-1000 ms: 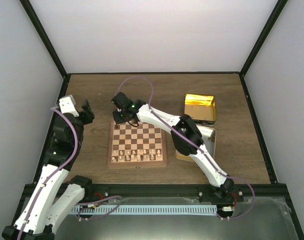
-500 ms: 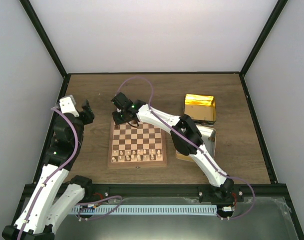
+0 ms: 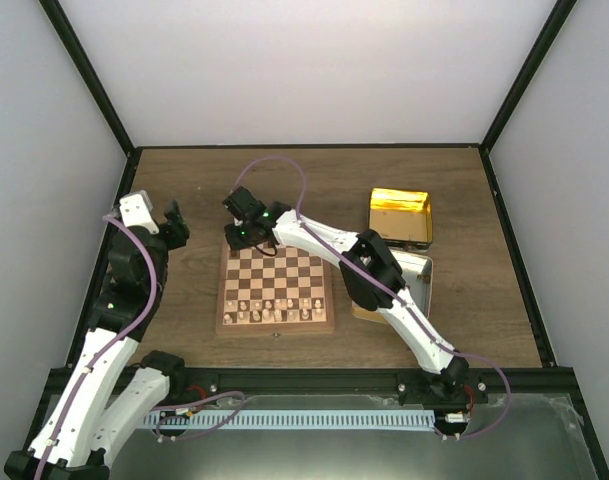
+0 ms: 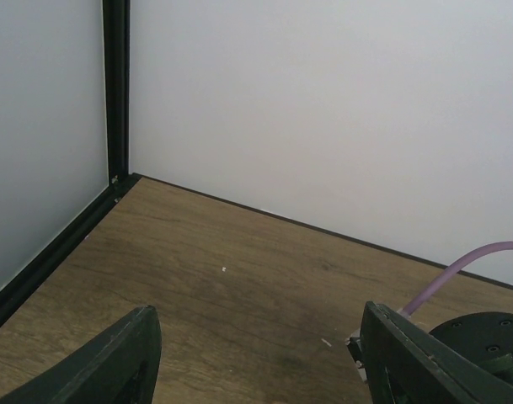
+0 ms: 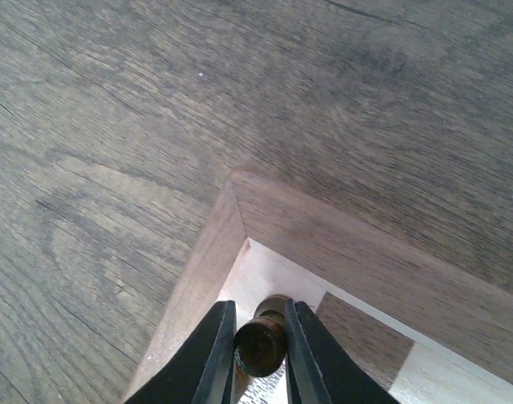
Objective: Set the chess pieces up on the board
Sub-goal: Place the chess piece on the chessboard.
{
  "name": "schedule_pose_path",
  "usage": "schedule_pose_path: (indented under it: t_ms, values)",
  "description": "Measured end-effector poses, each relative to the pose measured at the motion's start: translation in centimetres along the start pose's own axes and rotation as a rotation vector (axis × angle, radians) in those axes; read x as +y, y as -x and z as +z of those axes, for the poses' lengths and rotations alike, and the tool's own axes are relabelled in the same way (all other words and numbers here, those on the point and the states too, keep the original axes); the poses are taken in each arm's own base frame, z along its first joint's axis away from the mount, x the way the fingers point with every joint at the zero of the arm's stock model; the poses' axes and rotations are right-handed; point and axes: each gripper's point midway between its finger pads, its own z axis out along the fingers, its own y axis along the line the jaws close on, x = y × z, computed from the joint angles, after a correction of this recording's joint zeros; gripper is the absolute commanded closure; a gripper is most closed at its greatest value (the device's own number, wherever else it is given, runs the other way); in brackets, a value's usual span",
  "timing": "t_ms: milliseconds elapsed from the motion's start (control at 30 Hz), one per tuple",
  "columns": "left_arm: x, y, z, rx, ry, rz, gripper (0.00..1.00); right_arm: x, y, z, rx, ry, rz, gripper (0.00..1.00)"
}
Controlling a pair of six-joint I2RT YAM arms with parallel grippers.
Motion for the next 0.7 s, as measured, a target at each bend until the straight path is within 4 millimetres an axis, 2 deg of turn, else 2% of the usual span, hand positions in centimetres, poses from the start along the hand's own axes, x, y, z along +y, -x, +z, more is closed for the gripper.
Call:
schedule_pose_path:
  t_ms: [167, 400, 700]
  values:
    - [0.0, 0.01, -0.01, 0.0, 0.0, 0.0, 0.33, 0.42, 0.29, -0.01, -0.01, 0.021, -0.001, 0.81]
    - [0.0, 0.02, -0.02, -0.001, 0.0, -0.001, 0.33, 0.52, 0.44, -0.01, -0.016, 0.025, 0.008, 0.68]
    - [0.0, 0.03, -0.04, -0.001, -0.001, -0.004, 0.33, 0.73, 0.37, -0.03, -0.011, 0.037, 0.009, 0.64]
